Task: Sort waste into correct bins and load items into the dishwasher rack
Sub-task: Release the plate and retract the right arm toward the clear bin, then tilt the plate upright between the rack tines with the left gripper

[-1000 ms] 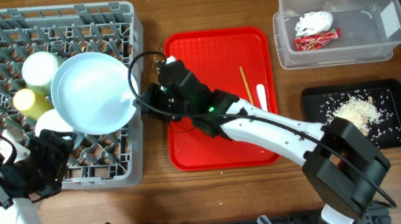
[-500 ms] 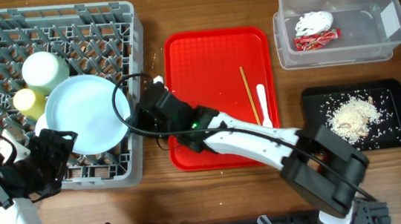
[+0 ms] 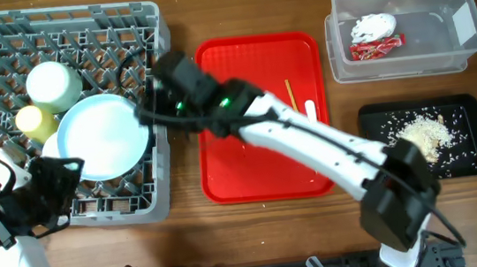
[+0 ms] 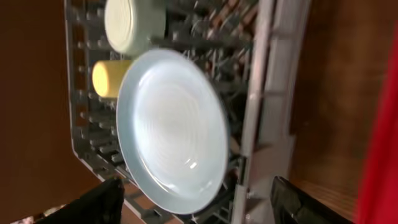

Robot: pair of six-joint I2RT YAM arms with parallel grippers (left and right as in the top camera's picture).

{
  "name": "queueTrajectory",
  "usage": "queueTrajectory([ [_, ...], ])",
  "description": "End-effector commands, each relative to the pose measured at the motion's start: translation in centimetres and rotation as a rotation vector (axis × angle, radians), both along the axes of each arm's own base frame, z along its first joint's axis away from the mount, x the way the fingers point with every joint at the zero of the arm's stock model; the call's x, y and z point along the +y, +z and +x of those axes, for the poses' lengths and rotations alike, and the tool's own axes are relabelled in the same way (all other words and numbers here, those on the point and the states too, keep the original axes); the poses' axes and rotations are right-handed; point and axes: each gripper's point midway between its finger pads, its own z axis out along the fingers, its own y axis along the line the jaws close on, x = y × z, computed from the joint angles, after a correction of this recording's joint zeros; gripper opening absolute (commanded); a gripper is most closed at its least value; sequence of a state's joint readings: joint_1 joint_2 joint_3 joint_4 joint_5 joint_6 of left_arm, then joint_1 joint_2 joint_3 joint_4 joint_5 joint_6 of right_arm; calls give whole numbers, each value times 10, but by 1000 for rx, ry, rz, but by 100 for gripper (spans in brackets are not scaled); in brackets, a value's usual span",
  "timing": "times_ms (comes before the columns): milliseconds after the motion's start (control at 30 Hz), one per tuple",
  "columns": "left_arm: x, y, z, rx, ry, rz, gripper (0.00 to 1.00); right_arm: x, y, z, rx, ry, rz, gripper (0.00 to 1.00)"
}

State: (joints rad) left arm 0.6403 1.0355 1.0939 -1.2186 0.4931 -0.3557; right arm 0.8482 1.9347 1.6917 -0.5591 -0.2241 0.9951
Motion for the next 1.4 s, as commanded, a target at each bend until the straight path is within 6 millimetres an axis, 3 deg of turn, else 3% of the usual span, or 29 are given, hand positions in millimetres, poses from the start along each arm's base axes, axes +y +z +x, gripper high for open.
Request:
queueTrajectory([
  [0, -19, 18, 19, -114, -102, -19, 4, -61, 71, 39, -139, -69, 19, 74],
  [100, -44, 24, 41, -176, -243, 4, 4, -125, 87, 58, -138, -167, -26, 73],
  [167, -59, 15, 57, -160, -332, 78, 4, -177, 90, 68, -139, -219, -89, 91],
  [200, -65, 4, 67, -124, -371, 157, 4, -208, 88, 73, -120, -260, -128, 100],
  [267, -76, -17, 83, -61, -429, 268, 4, -257, 76, 75, -58, -325, -197, 100],
  [367, -97, -44, 100, -1, -511, 320, 4, -308, 58, 68, 49, -399, -264, 100],
  [467, -96, -80, 112, 113, -494, 390, 4, -352, 44, 57, 145, -495, -341, 100],
  [600, -87, -91, 114, 157, -469, 420, 4, -377, 38, 50, 175, -553, -432, 100],
  [900, -78, -87, 110, 171, -447, 465, 4, -394, 33, 48, 166, -595, -523, 100],
  [1067, -81, -60, 117, 86, -434, 463, 4, -395, 16, 42, 207, -588, -539, 100],
  [1200, -74, -35, 109, 32, -395, 468, 4, -395, -3, 38, 229, -559, -559, 100],
  [1267, -68, -37, 100, 65, -384, 459, 4, -396, -15, 36, 243, -551, -568, 100],
  [1367, -85, -53, 96, 89, -467, 372, 4, -396, -30, 35, 252, -551, -570, 100],
])
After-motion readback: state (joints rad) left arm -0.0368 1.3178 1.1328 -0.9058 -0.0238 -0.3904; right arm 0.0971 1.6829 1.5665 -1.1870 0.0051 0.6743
